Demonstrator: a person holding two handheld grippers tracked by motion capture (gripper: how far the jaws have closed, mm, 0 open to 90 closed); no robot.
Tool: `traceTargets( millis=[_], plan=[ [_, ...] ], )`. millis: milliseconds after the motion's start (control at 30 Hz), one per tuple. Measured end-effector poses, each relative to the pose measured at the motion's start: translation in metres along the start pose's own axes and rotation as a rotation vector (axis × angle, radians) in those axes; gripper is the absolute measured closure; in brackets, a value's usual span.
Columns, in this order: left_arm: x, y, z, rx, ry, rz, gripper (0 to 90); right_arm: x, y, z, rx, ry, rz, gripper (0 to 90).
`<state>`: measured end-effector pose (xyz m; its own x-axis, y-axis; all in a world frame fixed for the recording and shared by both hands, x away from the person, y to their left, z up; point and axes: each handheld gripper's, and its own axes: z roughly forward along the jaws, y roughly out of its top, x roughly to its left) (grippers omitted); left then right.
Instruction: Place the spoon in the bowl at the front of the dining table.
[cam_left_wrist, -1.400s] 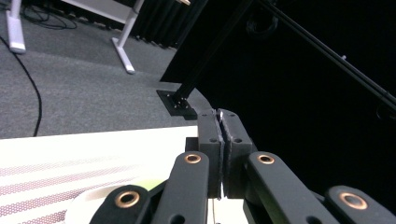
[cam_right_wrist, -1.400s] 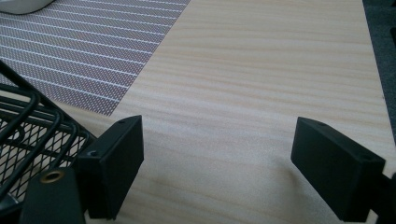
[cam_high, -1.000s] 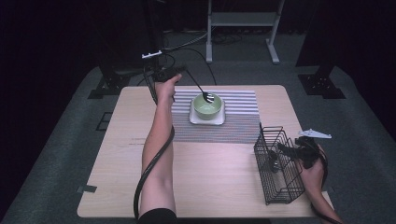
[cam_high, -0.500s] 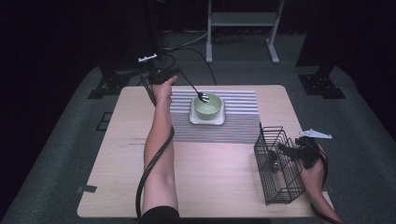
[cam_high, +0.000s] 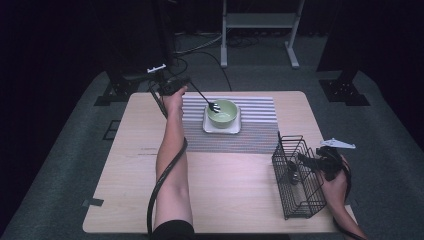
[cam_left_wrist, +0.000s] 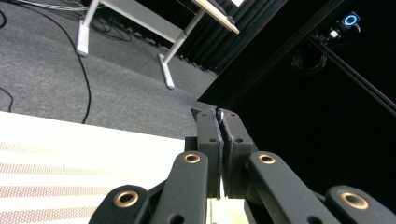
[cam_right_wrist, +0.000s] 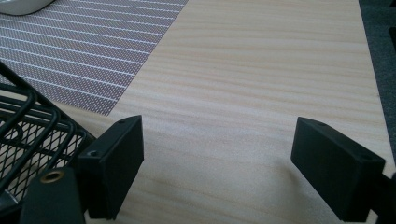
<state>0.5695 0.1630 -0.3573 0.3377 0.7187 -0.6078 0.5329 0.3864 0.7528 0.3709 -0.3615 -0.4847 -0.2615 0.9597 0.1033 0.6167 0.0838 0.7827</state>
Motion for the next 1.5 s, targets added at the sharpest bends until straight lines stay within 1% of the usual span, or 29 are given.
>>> traceTargets(
  millis=[167,633,900,1100,1200,1300,1500],
  plan=[
    [0.005,-0.005,0.001,-0.003,0.019,-0.01,88.2,0.0,0.0,0.0,-0.001,0.0,0.0,16.1],
    [0.013,-0.016,0.004,-0.012,0.041,-0.029,88.1,0.0,0.0,0.0,-0.002,-0.001,-0.001,16.1],
    [0.016,-0.022,0.007,-0.01,0.038,-0.037,88.0,0.0,0.0,0.0,-0.002,-0.002,-0.002,16.1],
    [0.018,-0.029,0.013,0.011,0.028,-0.04,88.0,0.0,0.0,0.0,-0.001,-0.002,-0.003,16.1],
    [0.019,-0.033,0.016,0.012,0.024,-0.048,87.9,0.0,0.0,0.0,-0.001,-0.002,-0.002,16.1],
    [0.02,-0.036,0.018,0.021,0.026,-0.046,87.9,0.0,0.0,0.0,-0.001,-0.001,-0.002,16.1],
    [0.02,-0.04,0.021,0.025,0.017,-0.049,87.7,0.0,0.0,0.0,-0.002,-0.001,-0.005,16.1]
  ],
)
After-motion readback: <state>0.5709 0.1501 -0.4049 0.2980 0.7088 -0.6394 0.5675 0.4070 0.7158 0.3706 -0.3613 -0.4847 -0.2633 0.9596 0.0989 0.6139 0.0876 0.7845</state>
